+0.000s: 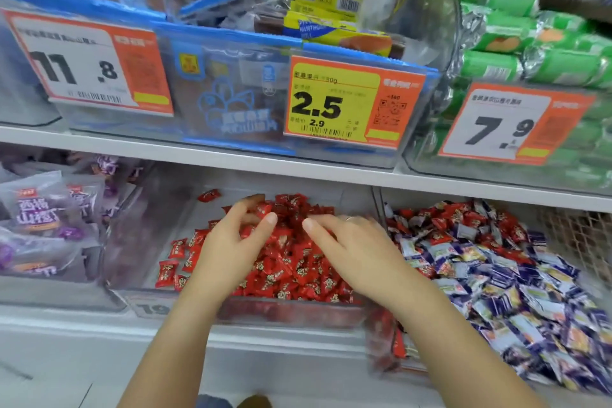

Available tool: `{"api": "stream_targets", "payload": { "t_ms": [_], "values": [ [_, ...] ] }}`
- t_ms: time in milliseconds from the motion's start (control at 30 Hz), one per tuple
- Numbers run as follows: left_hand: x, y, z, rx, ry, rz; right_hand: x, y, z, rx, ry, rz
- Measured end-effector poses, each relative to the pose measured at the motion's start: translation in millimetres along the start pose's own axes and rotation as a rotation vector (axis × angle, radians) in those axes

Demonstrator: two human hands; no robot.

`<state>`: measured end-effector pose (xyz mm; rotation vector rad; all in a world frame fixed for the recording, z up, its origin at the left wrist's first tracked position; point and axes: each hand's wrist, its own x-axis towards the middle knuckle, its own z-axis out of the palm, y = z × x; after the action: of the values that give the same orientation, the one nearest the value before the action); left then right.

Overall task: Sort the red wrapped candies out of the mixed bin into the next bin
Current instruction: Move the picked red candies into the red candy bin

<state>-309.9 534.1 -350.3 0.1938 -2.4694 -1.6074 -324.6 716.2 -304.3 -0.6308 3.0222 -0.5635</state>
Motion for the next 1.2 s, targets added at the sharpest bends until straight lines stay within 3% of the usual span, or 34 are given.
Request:
{"api": "stream_targets", "payload": {
  "t_ms": [133,300,400,500,633,767,833,1000,1200],
  "values": [
    [-6,14,6,0.042,-0.055,0.022,-37,23,-23,0.139,0.157,-0.015],
    [-22,35,47,0.056,-0.097,0.102,-89,87,-48,0.175,0.3,0.168],
    [-34,51,85,-0.101,-0.26,0.046,-103,113,-56,0.102,0.215,0.203],
    [-43,62,111,-0.132,-0.442,-0.04,-103,108,-48,-0.008,-0.017,0.014],
    [-35,55,115,-0.175,-0.438,-0.064,-88,98,-20,-0.177,-0.134,-0.313],
    [-26,52,111,-0.169,-0.393,-0.045,-70,105,-9,-0.271,-0.249,-0.368],
    [-26,54,112,-0.145,-0.417,-0.026,-64,107,-1,-0.446,-0.27,-0.399],
    [-32,59,110,0.043,-0.429,0.095,-53,118,-11,-0.722,-0.241,-0.329],
    [-31,59,105,0.13,-0.465,0.107,-74,175,-57,-0.569,-0.124,-0.13]
  ]
}}
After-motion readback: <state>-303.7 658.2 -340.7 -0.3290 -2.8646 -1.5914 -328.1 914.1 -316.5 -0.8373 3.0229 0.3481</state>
